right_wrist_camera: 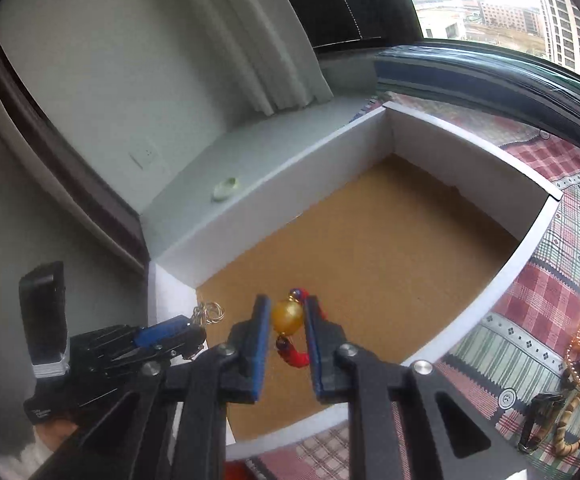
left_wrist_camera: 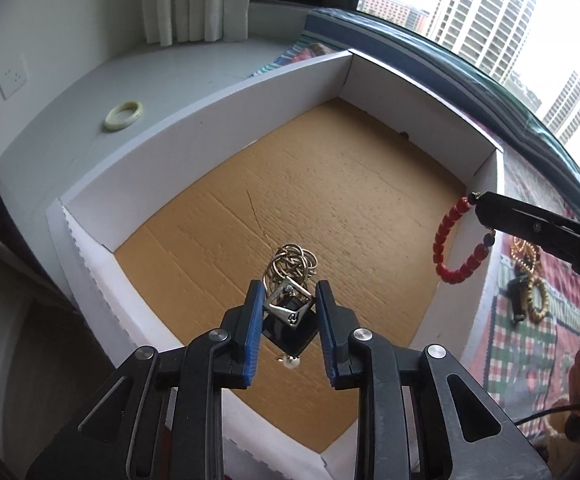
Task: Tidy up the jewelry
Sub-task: 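Carry both items into the white box and open both grippers, then move both tools back over the remaining jewelry on the quilt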
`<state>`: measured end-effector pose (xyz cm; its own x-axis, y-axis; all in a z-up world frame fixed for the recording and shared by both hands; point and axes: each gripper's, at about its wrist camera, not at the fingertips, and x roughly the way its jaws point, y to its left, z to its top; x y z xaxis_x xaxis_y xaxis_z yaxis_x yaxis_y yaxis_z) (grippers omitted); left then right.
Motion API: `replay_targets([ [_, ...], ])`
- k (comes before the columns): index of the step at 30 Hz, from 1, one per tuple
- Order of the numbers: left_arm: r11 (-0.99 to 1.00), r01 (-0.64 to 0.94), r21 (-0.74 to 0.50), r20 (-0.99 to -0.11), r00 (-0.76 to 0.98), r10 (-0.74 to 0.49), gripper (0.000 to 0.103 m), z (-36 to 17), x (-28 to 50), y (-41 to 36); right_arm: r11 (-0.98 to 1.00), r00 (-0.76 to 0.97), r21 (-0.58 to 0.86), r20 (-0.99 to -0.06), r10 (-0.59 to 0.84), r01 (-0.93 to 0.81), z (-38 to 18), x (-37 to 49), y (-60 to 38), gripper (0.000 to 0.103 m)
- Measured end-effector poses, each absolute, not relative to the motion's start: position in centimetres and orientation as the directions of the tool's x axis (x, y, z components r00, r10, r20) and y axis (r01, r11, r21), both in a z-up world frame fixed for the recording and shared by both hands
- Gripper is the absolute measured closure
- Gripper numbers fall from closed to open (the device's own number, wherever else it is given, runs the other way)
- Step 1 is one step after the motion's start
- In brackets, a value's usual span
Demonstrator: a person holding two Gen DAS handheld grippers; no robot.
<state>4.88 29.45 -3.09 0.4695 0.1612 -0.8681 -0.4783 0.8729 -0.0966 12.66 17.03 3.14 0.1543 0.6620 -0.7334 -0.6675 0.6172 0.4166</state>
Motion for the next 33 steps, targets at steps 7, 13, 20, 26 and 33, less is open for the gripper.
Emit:
replay_targets([
  [7, 0.867, -0.498, 0.012, -0.844, 0.461, 0.276, 0.021, -2.8, 4.1, 28.2, 0.641, 0.172, 0.343, -0.78, 0.602, -0.687, 0.5, 10.8, 18.4, 0.053],
  [13, 0.881, -0.466, 0.081, -0.759, 0.544, 0.358, 0.013, -0.9, 5.0, 25.5, 0.696, 0.282, 0.251, -0.783, 0.555, -0.672, 0.8, 9.0, 12.7, 0.048],
  [20, 0.874, -0.407, 0.266, -0.753, 0.478, 0.452, 0.013, -3.4, 6.9, 22.1, 0.881, 0.521, 0.018, -0.8, 0.296, -0.473, -3.3, 6.3, -0.2, 0.042],
  [26, 0.855, -0.413, 0.314, -0.735, 0.464, 0.494, 0.013, -3.4, 7.0, 21.0, 0.983, 0.593, -0.089, -0.805, 0.025, -0.162, -7.1, 5.0, -12.6, 0.042],
  [33, 0.878, -0.371, 0.304, -0.749, 0.476, 0.46, 0.013, -3.6, 6.8, 18.6, 0.988, 0.591, -0.125, -0.792, -0.154, 0.089, -9.6, 4.9, -22.3, 0.042],
])
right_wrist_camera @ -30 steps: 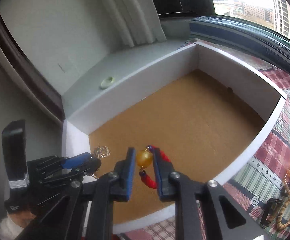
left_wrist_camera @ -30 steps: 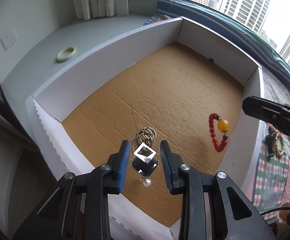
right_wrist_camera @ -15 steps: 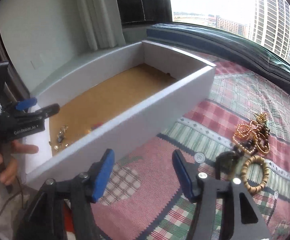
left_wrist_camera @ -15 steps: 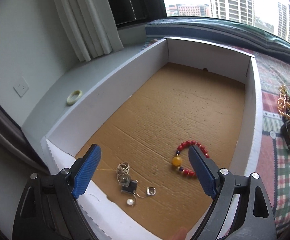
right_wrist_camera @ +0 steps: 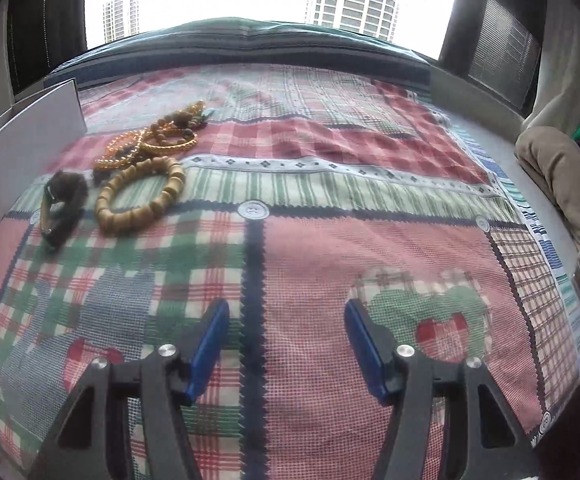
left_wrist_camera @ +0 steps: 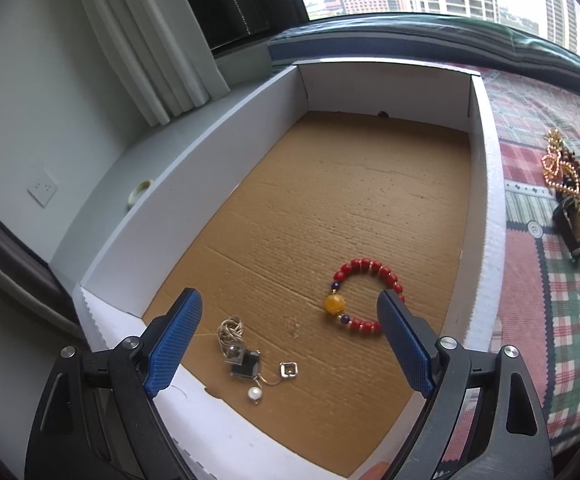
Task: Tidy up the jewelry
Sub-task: 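Move both tools back over the remaining jewelry on the quilt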
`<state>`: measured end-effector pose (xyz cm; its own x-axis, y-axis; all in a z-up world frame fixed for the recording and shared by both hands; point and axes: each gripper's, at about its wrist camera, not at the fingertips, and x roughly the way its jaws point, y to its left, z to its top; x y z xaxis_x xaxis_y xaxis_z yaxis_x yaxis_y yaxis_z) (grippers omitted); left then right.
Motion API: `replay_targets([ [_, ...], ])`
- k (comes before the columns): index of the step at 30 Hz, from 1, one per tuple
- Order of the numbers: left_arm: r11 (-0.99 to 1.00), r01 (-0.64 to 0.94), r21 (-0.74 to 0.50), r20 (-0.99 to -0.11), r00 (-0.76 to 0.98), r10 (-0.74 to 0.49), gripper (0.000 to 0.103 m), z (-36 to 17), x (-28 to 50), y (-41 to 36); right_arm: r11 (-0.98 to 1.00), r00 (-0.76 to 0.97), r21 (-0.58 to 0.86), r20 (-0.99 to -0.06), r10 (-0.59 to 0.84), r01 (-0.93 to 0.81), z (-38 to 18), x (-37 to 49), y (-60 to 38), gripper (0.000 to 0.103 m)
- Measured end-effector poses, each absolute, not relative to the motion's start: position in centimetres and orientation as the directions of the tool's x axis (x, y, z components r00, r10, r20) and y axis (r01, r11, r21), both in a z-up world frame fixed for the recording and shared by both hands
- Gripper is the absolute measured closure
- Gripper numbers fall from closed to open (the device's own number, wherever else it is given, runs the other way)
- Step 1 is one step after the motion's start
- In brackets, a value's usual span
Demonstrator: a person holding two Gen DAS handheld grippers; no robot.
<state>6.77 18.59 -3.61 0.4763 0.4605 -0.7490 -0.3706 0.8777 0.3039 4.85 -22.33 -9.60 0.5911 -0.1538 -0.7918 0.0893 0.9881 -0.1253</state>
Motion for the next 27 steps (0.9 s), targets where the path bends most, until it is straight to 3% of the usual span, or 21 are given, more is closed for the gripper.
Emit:
replay_targets([
  [4, 0.85, -0.437, 0.293, -0.702, 0.506, 0.502, 0.013, -2.0, 6.0, 18.3, 0.984, 0.592, -0.097, -0.789, -0.167, 0.148, -10.1, 5.6, -24.8, 0.042],
  [7, 0.852, -0.486, 0.196, -0.663, 0.574, 0.48, 0.011, 0.6, 4.5, 17.9, 0.986, 0.59, -0.07, -0.794, -0.148, 0.153, -10.8, 5.7, -25.4, 0.041],
  [12, 0.945, -0.325, -0.047, -0.691, 0.694, 0.204, 0.005, 2.8, 3.8, 14.8, 0.987, 0.611, -0.051, -0.78, -0.136, 0.155, -11.1, 5.5, -25.6, 0.039],
  [16, 0.987, -0.091, -0.129, -0.757, 0.652, -0.039, 0.005, 1.5, 5.5, 8.8, 0.987, 0.612, -0.028, -0.782, -0.12, 0.158, -11.3, 5.9, -25.8, 0.032],
  [21, 0.982, 0.117, -0.146, -0.818, 0.544, -0.187, 0.005, -2.4, 7.8, 1.2, 0.987, 0.611, -0.032, -0.782, -0.122, 0.156, -11.3, 6.0, -25.6, 0.031],
  [27, 0.991, 0.133, -0.001, -0.881, 0.468, -0.064, 0.005, -8.9, 10.9, -2.2, 0.987, 0.611, -0.029, -0.783, -0.119, 0.155, -11.3, 6.0, -25.6, 0.029],
])
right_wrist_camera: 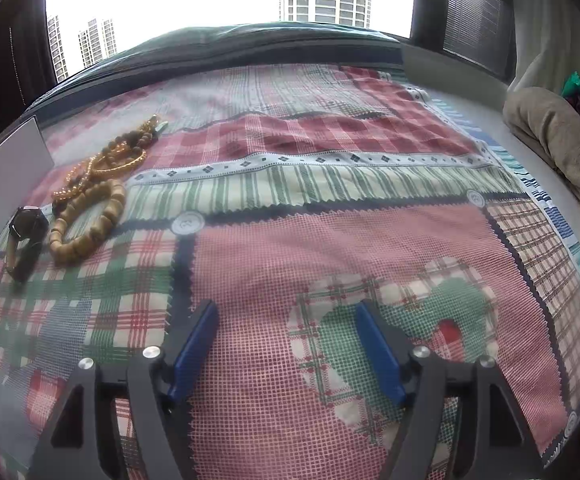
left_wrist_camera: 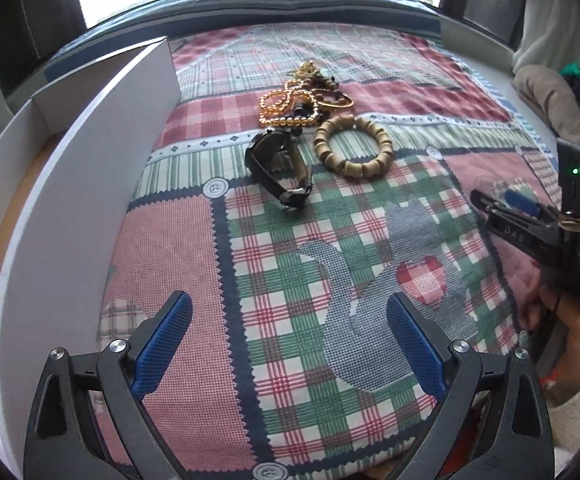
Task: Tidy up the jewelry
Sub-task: 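Move both tools back over the remaining jewelry on the quilt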
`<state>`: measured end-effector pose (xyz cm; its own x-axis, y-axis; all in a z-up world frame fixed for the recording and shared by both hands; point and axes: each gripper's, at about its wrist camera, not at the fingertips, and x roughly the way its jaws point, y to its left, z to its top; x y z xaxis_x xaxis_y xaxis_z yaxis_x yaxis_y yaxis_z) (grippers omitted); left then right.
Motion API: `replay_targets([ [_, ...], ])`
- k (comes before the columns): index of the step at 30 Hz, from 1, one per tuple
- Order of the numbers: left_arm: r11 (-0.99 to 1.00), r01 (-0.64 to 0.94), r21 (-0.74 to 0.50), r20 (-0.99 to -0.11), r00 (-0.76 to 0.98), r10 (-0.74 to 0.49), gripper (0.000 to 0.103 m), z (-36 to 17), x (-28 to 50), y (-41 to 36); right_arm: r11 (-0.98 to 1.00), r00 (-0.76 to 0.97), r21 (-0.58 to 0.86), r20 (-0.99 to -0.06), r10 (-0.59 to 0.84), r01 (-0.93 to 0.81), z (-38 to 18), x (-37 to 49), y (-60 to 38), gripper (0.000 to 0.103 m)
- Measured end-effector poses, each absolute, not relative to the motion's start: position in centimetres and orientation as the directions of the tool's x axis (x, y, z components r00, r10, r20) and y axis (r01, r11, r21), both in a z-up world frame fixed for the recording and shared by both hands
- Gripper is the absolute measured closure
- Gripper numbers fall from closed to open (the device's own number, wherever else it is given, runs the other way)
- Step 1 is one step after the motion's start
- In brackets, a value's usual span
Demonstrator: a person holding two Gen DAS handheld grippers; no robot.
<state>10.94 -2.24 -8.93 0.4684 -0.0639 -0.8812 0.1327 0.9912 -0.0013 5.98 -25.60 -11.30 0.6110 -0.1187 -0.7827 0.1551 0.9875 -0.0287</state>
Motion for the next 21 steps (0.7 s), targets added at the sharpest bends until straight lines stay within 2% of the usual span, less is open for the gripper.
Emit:
replay_targets([
  [5, 0.995, 0.091, 0.04, -0.911, 0.413, -0.001, 0.005, -13.2, 11.9, -0.8, 0.988, 0.611, -0.026, -0.784, -0.114, 0.151, -11.3, 6.0, -25.4, 0.028],
  [8, 0.999, 0.042, 0.005, -0.907, 0.42, -0.013, 0.0, -13.6, 11.7, 0.2, 0.988, 0.61, -0.026, -0.784, -0.115, 0.152, -11.3, 6.0, -25.5, 0.028],
  [21, 0.997, 0.071, -0.001, -0.887, 0.461, -0.034, 0.0, -13.8, 10.4, 0.2, 0.988, 0.61, -0.026, -0.784, -0.115, 0.152, -11.2, 6.1, -25.5, 0.027],
])
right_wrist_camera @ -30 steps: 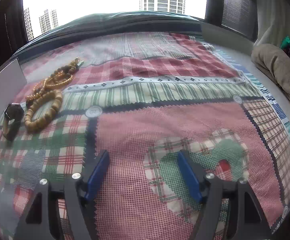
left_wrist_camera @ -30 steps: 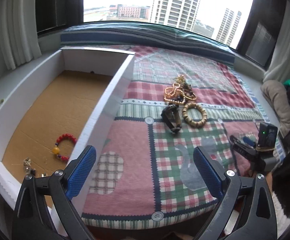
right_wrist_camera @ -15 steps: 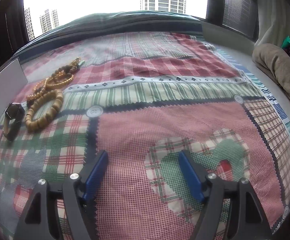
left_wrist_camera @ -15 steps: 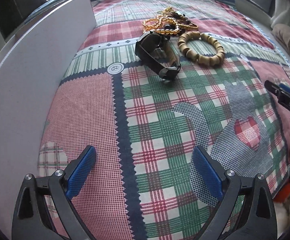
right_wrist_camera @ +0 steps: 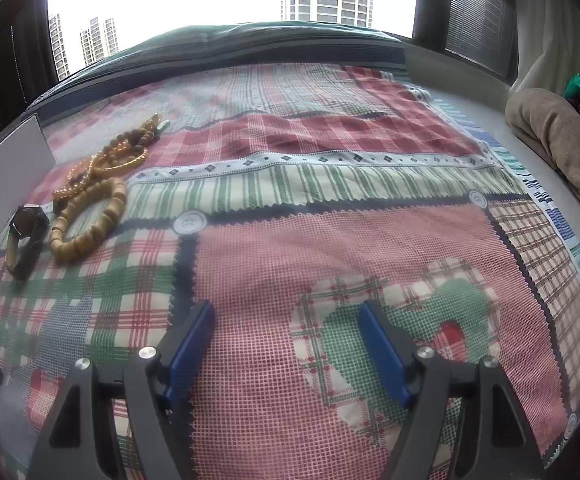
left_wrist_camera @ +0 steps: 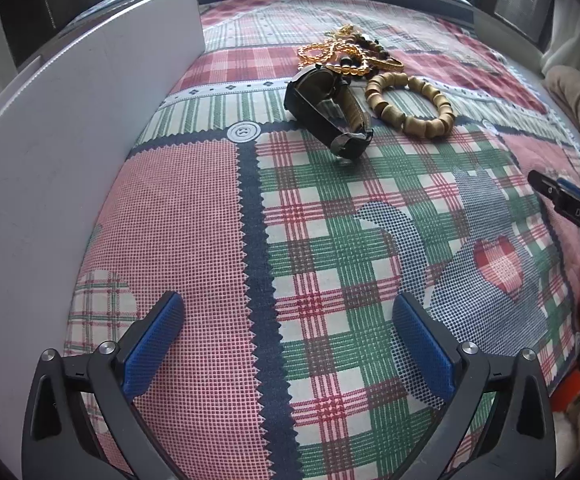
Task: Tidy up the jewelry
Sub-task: 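Move both tools back over the remaining jewelry on the quilt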
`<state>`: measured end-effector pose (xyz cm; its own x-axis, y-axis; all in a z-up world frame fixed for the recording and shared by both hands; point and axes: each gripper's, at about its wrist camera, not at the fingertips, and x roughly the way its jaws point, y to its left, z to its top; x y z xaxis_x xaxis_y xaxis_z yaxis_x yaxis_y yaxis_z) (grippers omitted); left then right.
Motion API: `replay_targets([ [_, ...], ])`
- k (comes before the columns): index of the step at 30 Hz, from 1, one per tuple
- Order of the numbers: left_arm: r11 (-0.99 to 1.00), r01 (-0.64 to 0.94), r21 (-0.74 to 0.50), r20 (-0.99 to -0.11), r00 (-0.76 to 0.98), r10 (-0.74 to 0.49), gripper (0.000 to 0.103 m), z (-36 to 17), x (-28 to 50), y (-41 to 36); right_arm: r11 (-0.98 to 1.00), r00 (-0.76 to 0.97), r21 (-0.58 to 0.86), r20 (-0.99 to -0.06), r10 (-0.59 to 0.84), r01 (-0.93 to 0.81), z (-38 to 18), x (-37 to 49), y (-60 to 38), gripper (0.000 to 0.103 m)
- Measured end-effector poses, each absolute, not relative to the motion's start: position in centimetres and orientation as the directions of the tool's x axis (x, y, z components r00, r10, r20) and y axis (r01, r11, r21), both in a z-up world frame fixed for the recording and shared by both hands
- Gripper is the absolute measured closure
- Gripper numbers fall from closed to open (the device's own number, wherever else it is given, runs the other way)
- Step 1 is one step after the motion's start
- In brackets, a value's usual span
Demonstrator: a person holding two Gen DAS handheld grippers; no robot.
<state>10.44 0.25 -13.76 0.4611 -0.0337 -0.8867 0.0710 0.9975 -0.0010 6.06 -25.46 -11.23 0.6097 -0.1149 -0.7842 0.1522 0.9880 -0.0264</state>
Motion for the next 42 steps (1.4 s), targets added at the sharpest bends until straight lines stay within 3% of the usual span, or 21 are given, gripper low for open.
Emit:
replay_targets([
  [22, 0.996, 0.09, 0.001, -0.849, 0.526, -0.046, 0.0, -13.6, 9.3, 0.4, 0.988, 0.609, -0.025, -0.785, -0.113, 0.151, -11.3, 6.1, -25.5, 0.026],
  [37, 0.996, 0.089, -0.007, -0.89, 0.454, -0.047, 0.0, -13.6, 10.9, 0.1, 0.988, 0.608, -0.032, -0.785, -0.117, 0.149, -11.3, 6.1, -25.5, 0.026],
  [39, 0.996, 0.078, -0.044, -0.909, 0.41, -0.072, 0.001, -13.3, 11.7, 0.3, 0.988, 0.608, -0.032, -0.785, -0.118, 0.149, -11.3, 6.1, -25.5, 0.026],
  [42, 0.975, 0.046, -0.217, -0.896, 0.388, -0.217, 0.001, -11.4, 13.6, 1.5, 0.988, 0.608, -0.032, -0.785, -0.117, 0.149, -11.3, 6.1, -25.5, 0.026],
])
